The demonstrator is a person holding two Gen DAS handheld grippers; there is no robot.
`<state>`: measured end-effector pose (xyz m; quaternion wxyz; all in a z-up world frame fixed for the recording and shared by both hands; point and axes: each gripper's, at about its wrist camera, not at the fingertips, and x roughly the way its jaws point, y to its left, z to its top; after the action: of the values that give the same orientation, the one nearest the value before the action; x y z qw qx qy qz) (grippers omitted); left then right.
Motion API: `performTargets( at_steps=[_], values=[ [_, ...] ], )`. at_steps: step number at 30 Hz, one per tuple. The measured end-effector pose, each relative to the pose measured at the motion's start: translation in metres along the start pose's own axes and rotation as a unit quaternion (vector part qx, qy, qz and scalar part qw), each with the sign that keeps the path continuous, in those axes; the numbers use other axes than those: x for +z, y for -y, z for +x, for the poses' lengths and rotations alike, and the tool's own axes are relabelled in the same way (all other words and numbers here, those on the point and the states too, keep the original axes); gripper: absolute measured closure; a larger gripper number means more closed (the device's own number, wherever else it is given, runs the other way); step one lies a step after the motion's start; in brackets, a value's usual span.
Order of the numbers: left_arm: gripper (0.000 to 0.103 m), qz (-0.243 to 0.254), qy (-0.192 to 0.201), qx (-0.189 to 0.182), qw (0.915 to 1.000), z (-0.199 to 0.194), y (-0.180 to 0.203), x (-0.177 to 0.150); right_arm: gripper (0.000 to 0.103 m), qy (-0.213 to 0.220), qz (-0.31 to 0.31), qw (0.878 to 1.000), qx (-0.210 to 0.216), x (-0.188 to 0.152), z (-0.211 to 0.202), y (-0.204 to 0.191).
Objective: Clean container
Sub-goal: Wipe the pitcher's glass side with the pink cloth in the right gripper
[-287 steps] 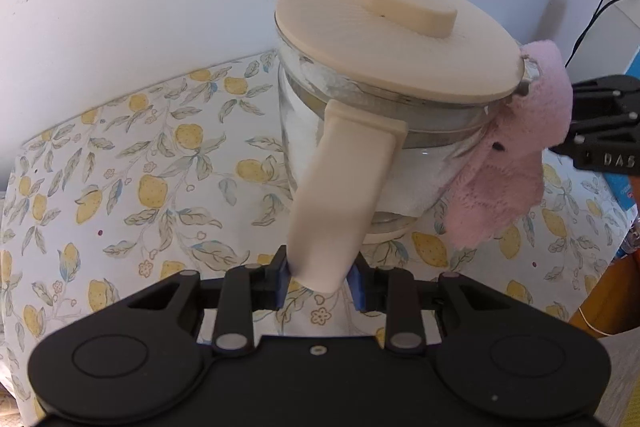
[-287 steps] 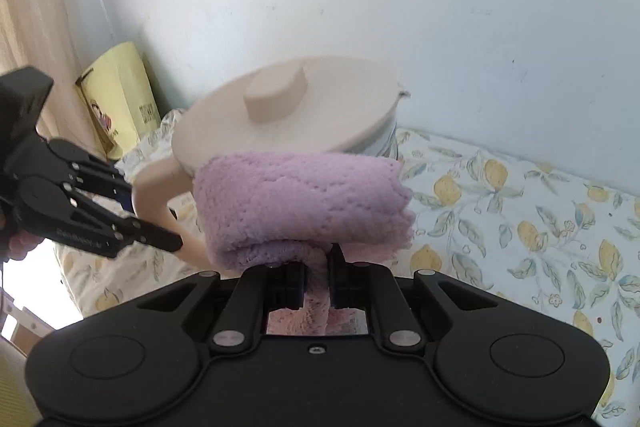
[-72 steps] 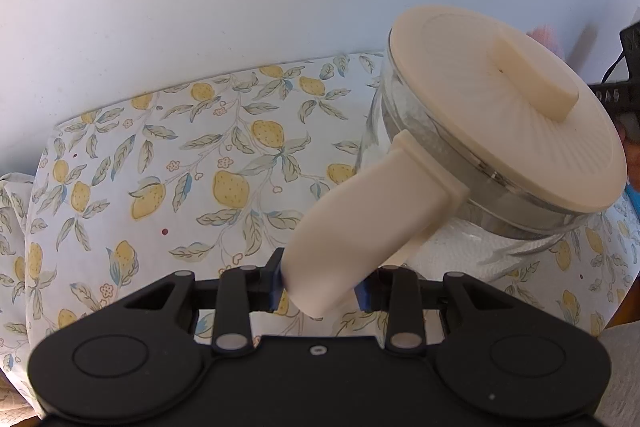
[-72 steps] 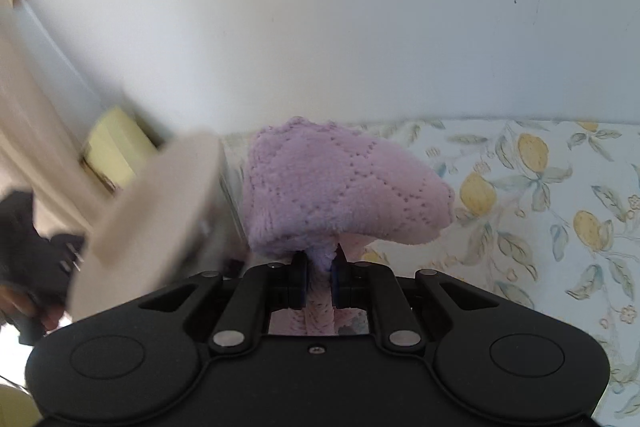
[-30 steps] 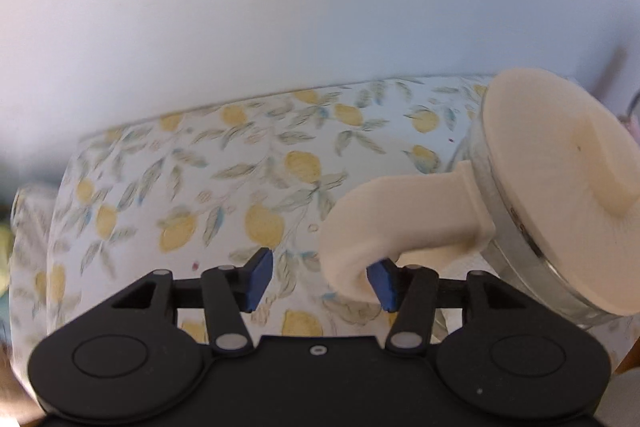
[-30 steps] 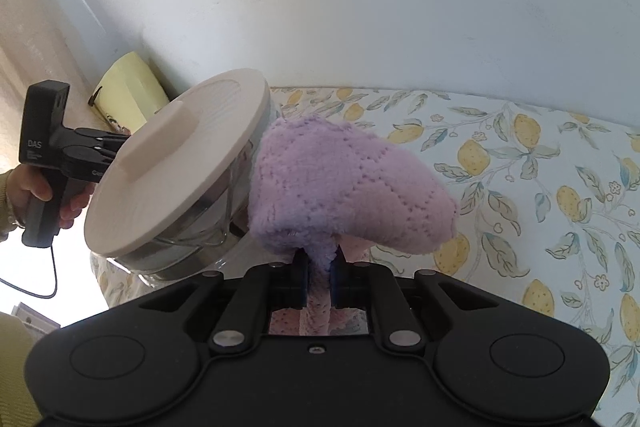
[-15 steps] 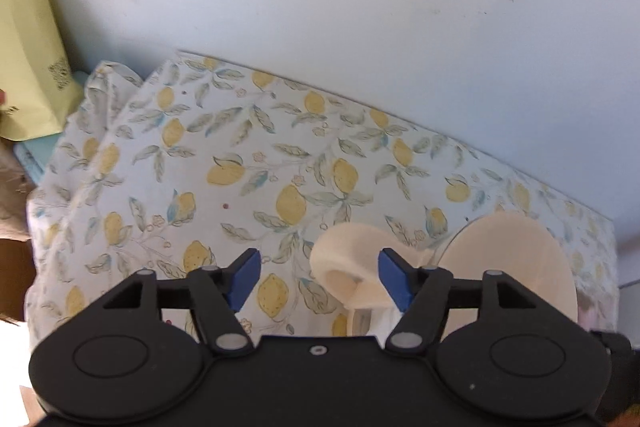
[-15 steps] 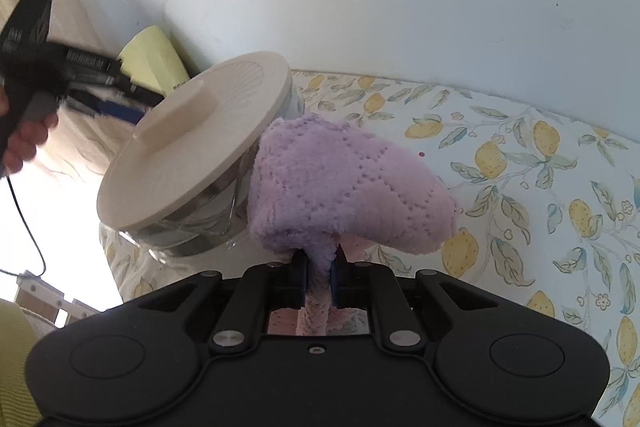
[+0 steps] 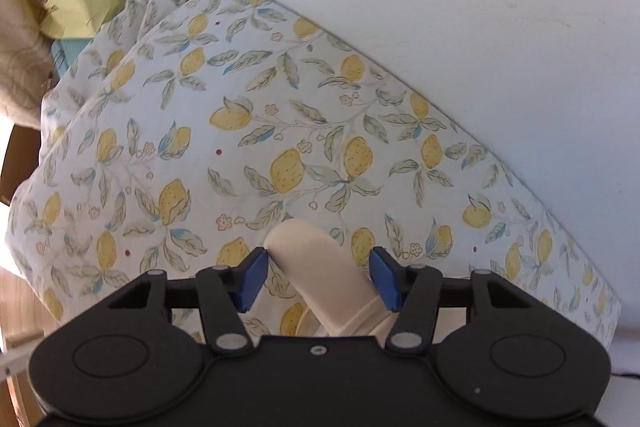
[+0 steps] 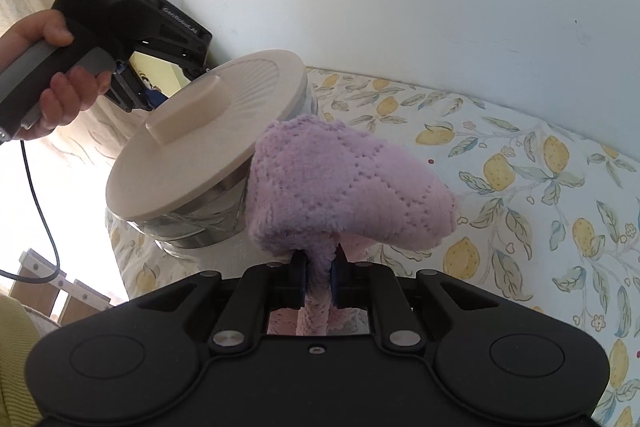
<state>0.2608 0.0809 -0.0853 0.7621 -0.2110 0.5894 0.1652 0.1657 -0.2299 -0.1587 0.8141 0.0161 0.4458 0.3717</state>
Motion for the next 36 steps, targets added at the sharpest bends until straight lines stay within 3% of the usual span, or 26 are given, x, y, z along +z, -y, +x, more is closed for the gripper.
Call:
performTargets(
  at_steps=[8, 16, 26, 36],
  values=[
    [0.049, 0.057, 0.014, -0.019, 0.9981, 0.004, 0.005, 0.003, 0.088, -0.001, -0.024, 1.000, 0.014, 0.005, 0.001, -0.001],
    [0.050, 0.153, -0.004, -0.031, 0.9878, 0.013, 0.029, 0.022, 0.088, 0.000, -0.033, 0.999, 0.023, -0.006, 0.002, -0.020],
    [0.048, 0.179, -0.012, -0.039, 0.9830, 0.022, 0.031, 0.022, 0.088, 0.003, -0.015, 1.000, 0.003, -0.008, 0.013, -0.010],
    [0.043, 0.222, -0.019, -0.066, 0.9727, 0.025, 0.025, 0.029, 0.088, -0.043, -0.026, 0.998, -0.038, -0.021, 0.048, -0.007]
  ],
)
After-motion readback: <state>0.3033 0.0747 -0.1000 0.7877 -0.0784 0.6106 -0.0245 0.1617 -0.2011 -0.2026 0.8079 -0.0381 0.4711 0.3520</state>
